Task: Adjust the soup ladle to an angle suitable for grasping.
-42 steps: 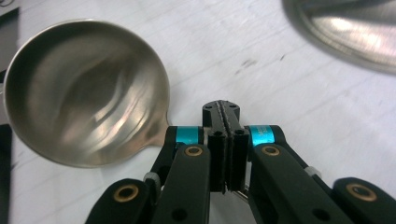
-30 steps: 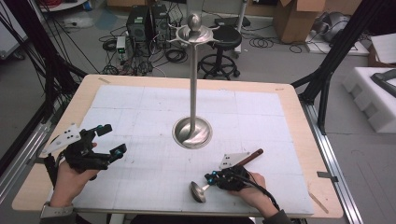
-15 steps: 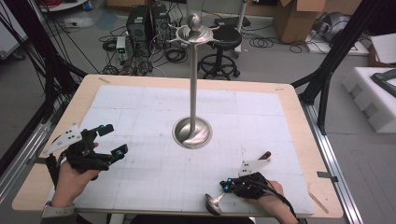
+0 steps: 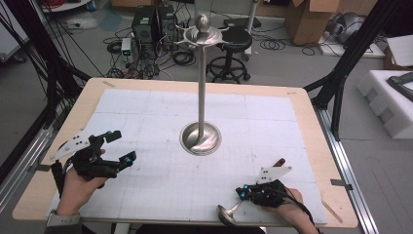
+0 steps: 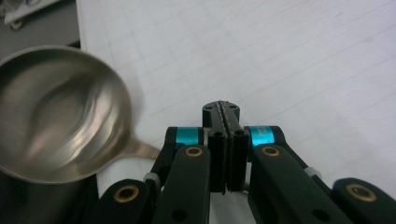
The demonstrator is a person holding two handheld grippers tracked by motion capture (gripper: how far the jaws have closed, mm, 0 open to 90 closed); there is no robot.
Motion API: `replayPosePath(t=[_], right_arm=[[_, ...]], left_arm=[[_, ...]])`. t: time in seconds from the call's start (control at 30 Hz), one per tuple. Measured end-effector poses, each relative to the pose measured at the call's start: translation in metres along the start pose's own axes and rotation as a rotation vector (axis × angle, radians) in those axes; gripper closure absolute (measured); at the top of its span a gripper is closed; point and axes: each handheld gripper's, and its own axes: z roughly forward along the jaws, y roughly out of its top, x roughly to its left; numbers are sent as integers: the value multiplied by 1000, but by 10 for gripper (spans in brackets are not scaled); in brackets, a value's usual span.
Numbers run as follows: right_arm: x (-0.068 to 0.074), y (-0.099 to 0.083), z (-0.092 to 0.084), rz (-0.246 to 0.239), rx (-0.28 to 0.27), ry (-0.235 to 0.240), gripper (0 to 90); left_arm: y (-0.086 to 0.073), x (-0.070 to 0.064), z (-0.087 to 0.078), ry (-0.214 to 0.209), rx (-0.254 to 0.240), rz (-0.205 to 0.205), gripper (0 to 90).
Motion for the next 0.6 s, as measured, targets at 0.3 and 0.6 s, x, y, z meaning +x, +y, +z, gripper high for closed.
replayPosePath(t=[0.3,0.6], right_arm=[[-25,-16,-43,74,-21,-145,897],[-27,-32,-45,105,-3,-159,897]], left_arm=[[-1,0,1,1,8,2,19],[-2,0,3,2,17,1,18]])
